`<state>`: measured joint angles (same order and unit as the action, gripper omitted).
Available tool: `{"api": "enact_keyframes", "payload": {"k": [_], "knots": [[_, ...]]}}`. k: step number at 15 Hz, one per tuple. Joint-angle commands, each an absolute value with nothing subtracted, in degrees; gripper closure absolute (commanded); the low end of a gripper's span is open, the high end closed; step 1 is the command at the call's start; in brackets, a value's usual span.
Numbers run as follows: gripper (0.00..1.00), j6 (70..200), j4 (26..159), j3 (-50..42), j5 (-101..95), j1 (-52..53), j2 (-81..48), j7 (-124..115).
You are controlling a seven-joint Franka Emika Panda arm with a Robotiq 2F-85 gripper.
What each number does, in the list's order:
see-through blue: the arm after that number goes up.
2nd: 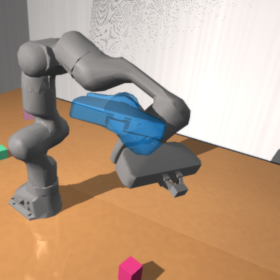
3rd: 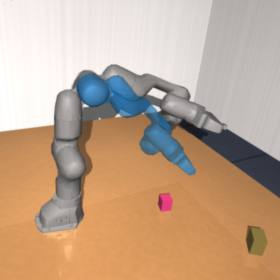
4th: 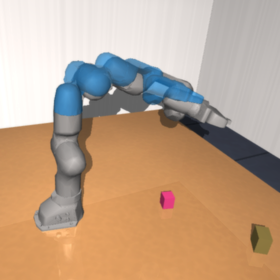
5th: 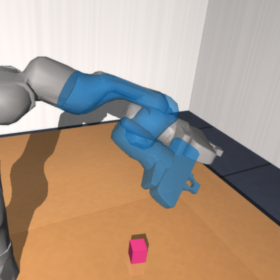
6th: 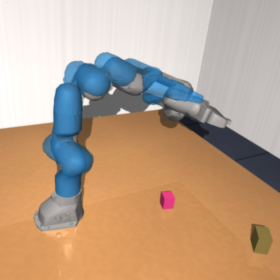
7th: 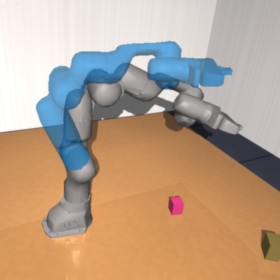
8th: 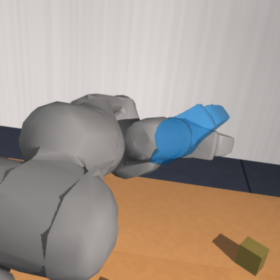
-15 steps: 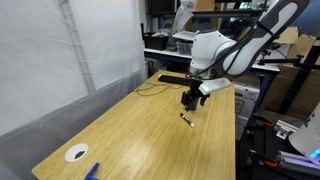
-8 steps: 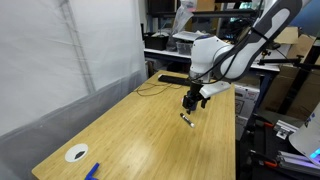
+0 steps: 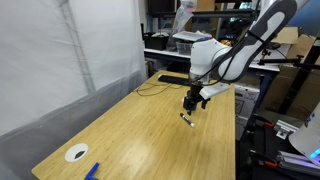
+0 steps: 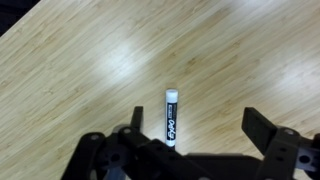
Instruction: Put the black marker inside the dark blue cup
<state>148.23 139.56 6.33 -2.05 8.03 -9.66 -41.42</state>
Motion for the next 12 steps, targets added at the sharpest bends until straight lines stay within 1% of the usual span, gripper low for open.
{"api": "enact_keyframes", "payload": {"k": [1, 5, 12], "knots": [[0.00, 148.00, 135.76, 4.41, -1.07, 7.71, -15.07, -36.87], [0.00, 149.21, 132.79, 2.51, 0.27, 7.43, -20.19, -31.65], [0.00, 151.84, 129.50, 2.77, 6.55, 6.78, -25.76, -23.35]]}}
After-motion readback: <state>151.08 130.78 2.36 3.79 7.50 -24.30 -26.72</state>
